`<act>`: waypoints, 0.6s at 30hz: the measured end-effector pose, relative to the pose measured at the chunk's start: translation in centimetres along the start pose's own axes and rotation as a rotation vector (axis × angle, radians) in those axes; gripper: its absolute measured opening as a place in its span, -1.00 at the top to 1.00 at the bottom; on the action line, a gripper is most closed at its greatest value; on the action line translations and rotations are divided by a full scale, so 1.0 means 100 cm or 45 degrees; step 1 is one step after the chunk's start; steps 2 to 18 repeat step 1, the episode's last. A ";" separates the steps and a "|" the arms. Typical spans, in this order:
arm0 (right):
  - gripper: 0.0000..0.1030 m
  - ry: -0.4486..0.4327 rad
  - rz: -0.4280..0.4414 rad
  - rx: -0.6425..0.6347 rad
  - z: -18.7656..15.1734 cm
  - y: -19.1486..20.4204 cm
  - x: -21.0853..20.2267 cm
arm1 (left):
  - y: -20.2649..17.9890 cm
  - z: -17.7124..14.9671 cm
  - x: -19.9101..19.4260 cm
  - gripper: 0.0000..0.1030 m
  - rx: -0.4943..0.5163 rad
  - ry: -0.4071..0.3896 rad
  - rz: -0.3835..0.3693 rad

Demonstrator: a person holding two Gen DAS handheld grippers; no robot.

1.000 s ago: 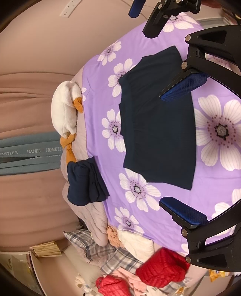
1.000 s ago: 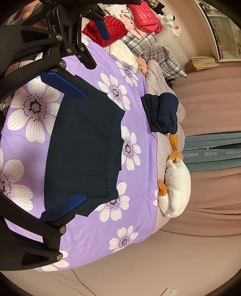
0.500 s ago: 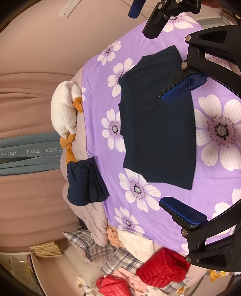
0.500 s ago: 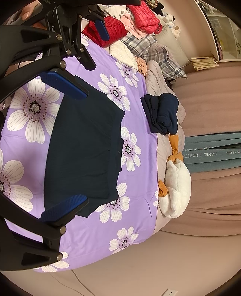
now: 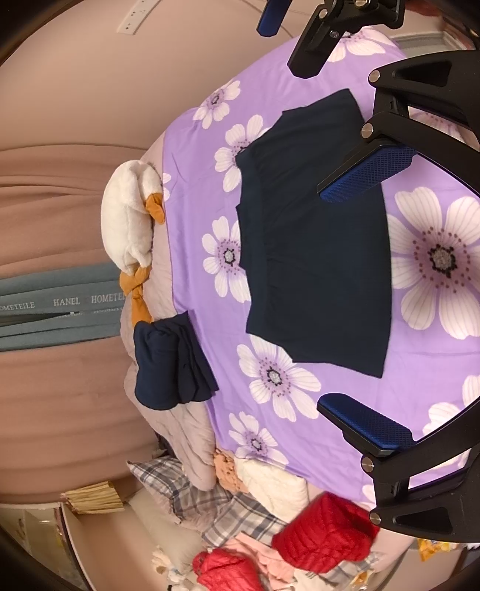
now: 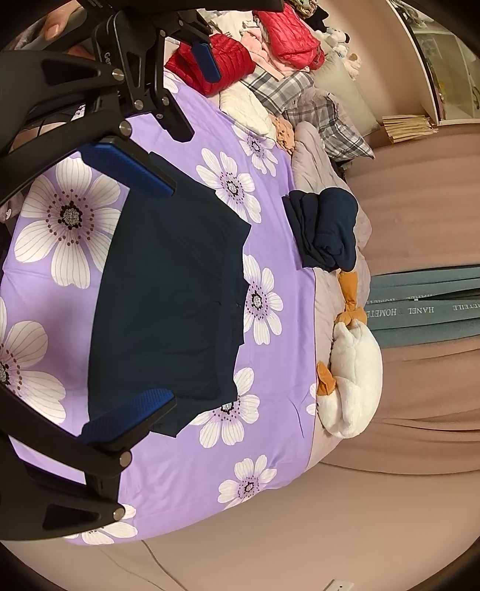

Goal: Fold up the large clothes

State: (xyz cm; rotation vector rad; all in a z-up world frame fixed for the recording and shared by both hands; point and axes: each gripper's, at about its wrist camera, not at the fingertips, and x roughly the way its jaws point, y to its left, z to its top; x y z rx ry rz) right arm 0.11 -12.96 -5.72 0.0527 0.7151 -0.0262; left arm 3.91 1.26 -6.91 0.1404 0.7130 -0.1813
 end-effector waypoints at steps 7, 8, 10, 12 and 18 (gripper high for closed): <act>-1.00 0.000 -0.001 0.000 0.000 0.002 0.000 | 0.002 0.000 0.001 -0.98 0.002 0.000 -0.002; -1.00 0.000 -0.001 0.000 0.000 0.002 0.000 | 0.002 0.000 0.001 -0.98 0.002 0.000 -0.002; -1.00 0.000 -0.001 0.000 0.000 0.002 0.000 | 0.002 0.000 0.001 -0.98 0.002 0.000 -0.002; -1.00 0.000 -0.001 0.000 0.000 0.002 0.000 | 0.002 0.000 0.001 -0.98 0.002 0.000 -0.002; -1.00 0.000 -0.001 0.000 0.000 0.002 0.000 | 0.002 0.000 0.001 -0.98 0.002 0.000 -0.002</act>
